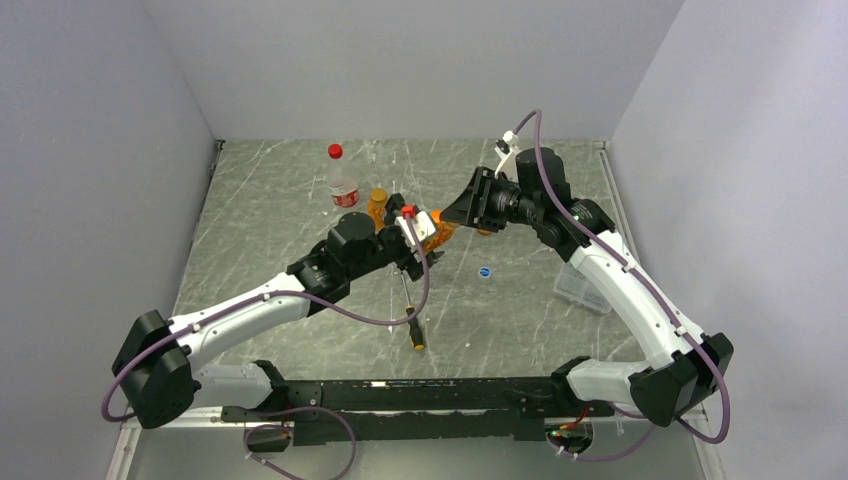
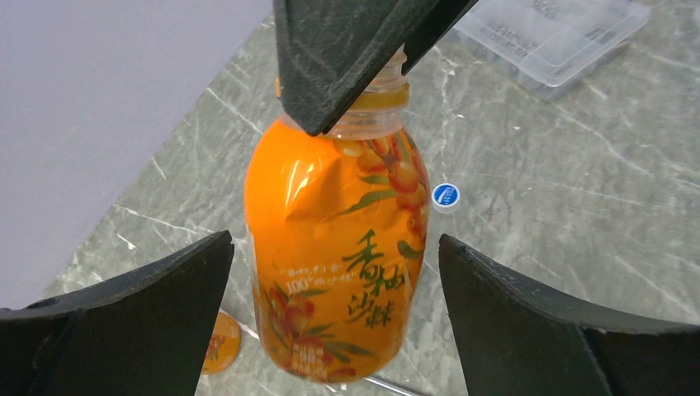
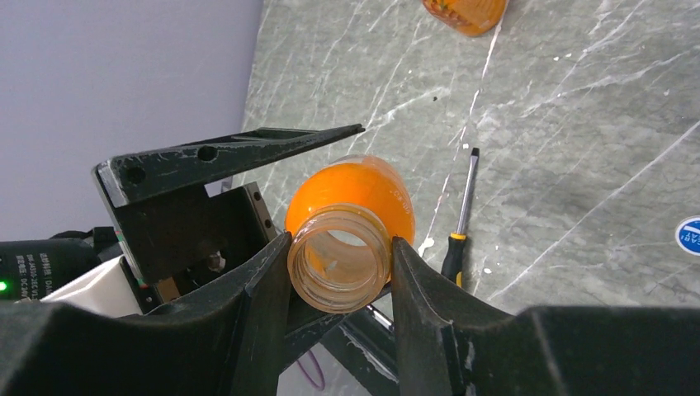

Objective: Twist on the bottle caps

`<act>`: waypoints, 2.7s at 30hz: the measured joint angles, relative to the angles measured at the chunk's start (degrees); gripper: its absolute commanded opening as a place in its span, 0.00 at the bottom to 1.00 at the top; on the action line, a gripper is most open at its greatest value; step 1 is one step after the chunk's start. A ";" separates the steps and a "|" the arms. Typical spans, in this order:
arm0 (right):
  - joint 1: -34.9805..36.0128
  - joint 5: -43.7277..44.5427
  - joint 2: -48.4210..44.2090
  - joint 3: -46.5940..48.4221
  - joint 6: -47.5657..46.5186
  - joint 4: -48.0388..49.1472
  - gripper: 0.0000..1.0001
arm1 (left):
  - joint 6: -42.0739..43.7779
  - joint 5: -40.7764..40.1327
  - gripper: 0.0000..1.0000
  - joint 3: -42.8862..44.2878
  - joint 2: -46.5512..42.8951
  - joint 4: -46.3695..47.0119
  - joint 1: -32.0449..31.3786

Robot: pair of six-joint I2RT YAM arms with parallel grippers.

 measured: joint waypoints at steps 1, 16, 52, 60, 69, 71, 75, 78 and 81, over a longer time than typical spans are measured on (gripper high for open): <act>0.00 -0.02 0.02 0.02 0.07 0.00 0.11 | 0.39 -0.68 0.86 -0.02 0.37 0.44 -0.24; 0.17 2.23 0.04 0.94 -0.37 -1.09 0.98 | -1.03 -2.01 0.43 -0.72 0.63 1.31 0.17; -10.21 31.08 40.89 1.97 -20.31 9.03 0.64 | -13.16 22.40 0.39 6.78 -13.29 -31.36 20.41; -10.29 30.14 42.82 4.28 -20.33 10.23 0.63 | -13.18 22.82 0.38 6.78 -12.39 -31.30 20.46; -10.25 30.08 45.38 6.12 -20.83 10.27 0.47 | -13.18 23.02 0.35 6.78 -10.97 -31.32 20.46; -10.14 30.08 45.75 6.62 -21.03 10.27 0.42 | -13.18 23.32 0.34 6.78 -10.71 -31.32 20.46; -9.66 29.90 46.01 7.34 -21.20 9.77 0.26 | -13.16 24.28 0.32 6.82 -9.81 -31.43 20.46; -9.42 28.65 45.86 7.45 -21.07 8.92 0.23 | -13.11 25.11 0.30 6.86 -8.94 -31.54 20.46; -9.31 26.56 44.15 7.41 -20.79 6.64 0.21 | -12.94 26.88 0.29 6.88 -7.80 -31.56 20.48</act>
